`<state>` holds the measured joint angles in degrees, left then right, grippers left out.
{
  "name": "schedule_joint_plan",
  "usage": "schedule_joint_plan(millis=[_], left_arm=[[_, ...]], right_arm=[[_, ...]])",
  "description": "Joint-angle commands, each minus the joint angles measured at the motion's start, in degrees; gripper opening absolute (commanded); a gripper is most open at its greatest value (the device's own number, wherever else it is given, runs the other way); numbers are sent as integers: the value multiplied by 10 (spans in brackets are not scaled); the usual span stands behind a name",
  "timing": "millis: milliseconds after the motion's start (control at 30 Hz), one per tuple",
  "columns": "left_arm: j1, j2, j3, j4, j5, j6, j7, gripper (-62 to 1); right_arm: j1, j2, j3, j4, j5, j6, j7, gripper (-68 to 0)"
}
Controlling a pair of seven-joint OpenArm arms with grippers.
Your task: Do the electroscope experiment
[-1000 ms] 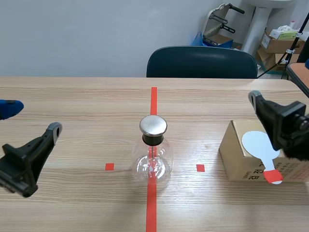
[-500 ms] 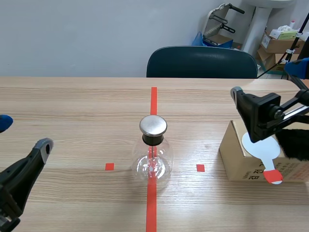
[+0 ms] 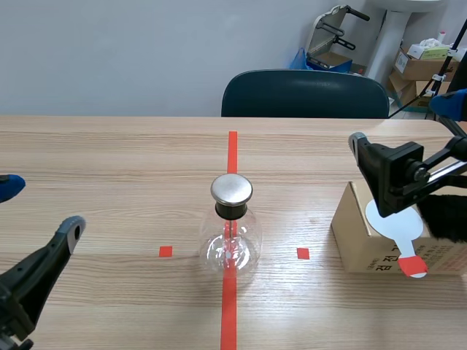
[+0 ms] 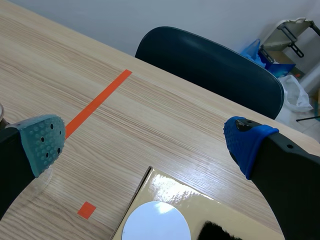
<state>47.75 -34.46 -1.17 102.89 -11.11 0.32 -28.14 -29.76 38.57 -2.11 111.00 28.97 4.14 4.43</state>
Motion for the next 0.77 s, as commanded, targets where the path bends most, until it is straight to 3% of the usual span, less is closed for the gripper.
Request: schedule_joint_plan(millis=[0,133,733], left_arm=[[-2,0,-2,10,19,1,-10,-149],[-2,0,-2,10,52,2,-10,-149],[-2,0,-2,10,52,4,-10,-149]], right_arm=[[1,8,6,4,2,0,10,4],[1,8,6,4,2,0,10,4],[1,8,6,4,-2,0,10,4]])
